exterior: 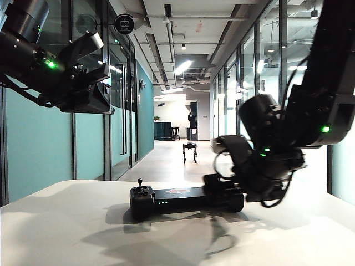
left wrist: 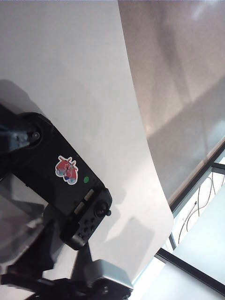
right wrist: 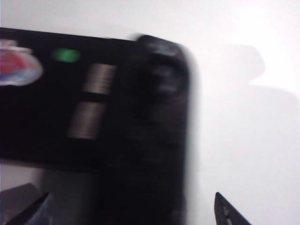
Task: Push the left joystick on the remote control sitting on the white table backward to make the robot dog back up in a straight line until it returns close to you.
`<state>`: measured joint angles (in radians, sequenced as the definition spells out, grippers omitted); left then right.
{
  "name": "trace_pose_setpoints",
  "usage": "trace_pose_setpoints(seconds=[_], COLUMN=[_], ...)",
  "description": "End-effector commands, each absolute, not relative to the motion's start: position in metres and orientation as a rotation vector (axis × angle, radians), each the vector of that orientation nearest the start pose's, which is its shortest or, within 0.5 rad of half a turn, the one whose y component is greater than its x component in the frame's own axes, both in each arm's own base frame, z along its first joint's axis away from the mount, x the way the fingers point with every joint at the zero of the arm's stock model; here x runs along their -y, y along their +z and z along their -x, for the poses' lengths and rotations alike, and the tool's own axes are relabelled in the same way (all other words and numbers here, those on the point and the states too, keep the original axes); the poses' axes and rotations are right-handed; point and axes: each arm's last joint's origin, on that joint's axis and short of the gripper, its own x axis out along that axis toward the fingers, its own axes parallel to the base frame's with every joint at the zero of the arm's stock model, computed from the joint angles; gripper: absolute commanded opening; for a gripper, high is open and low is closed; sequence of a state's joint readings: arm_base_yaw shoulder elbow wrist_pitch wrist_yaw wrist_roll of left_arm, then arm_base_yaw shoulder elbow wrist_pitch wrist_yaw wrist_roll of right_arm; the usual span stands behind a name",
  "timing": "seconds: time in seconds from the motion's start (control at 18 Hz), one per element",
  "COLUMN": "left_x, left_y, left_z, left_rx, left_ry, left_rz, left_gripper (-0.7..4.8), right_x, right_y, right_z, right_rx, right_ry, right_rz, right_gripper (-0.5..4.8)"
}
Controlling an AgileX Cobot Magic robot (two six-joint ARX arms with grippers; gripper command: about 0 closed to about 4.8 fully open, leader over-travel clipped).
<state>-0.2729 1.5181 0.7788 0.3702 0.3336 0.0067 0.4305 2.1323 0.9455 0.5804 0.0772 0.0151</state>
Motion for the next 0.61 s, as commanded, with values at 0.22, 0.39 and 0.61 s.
trace_pose_setpoints(seconds=[0.22,0.39,0.61], left_x=[0.095,0.095,0.095], left_y=[0.216,0.216,0.216], left_z=[-0.303,-0.303,-0.303], left_rx=[-0.350,-0.350,-0.350], left_ry=[-0.610,-0.610,-0.610], left_rz=[0.005,0.005,0.006], left_gripper=[-0.06,-0.06,-0.06], right_x=[-0.150,-0.144,-0.136], right_y=[0.074,0.077,0.079], right_z=[-0.360,-0.364,-0.369], right_rx=[-0.553,-0.522,-0.500], right_ry=[0.387,0.402,0.437], right_rz=[0.121,0.125,0.109], right_gripper=[4.69,4.69,4.68])
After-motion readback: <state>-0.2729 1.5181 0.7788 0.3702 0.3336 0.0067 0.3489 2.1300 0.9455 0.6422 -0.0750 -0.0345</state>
